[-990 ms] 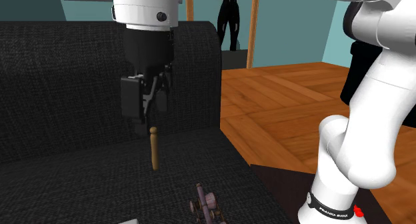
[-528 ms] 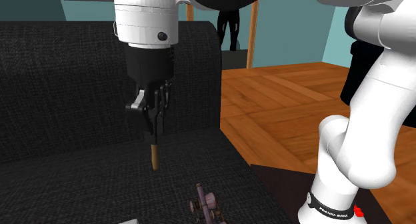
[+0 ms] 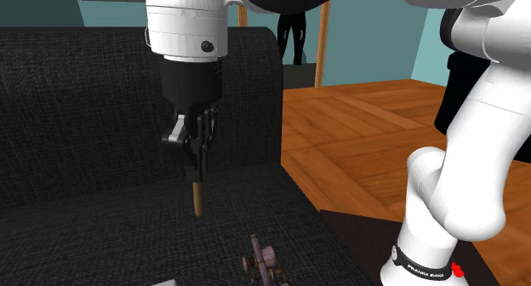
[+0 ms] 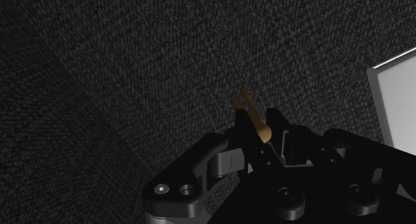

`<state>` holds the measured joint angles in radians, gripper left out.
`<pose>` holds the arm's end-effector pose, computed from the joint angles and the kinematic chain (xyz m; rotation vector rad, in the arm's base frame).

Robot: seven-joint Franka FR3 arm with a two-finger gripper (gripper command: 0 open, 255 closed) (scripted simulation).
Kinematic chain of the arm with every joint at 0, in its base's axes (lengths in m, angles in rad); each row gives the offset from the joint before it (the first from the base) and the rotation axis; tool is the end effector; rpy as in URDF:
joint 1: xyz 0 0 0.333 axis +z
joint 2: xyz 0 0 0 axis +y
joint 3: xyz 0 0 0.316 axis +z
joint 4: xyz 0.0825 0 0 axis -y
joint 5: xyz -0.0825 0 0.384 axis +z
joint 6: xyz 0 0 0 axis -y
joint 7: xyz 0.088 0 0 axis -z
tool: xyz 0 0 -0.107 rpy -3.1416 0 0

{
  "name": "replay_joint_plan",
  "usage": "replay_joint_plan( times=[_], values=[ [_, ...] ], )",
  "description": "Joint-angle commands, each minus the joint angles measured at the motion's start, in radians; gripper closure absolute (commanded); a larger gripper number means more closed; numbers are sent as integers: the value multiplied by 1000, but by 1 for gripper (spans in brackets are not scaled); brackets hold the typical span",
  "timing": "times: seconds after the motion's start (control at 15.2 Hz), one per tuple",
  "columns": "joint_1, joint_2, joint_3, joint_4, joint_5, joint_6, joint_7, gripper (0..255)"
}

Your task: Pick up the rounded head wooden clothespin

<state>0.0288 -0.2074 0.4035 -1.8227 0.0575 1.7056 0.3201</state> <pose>0.4484 0.2339 0.6165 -3.1302 -0.1595 -0.1219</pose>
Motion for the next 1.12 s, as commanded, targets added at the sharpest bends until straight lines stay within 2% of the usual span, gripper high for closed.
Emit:
replay_joint_plan(
  times=[0.0, 0.92, 1.06],
  values=[
    [0, 3, 0, 16, -1, -14, 1, 255],
    [-3, 72, 9, 280, -28, -214, 19, 255],
    [-3, 73, 9, 283, -28, -216, 19, 255]
  ],
)
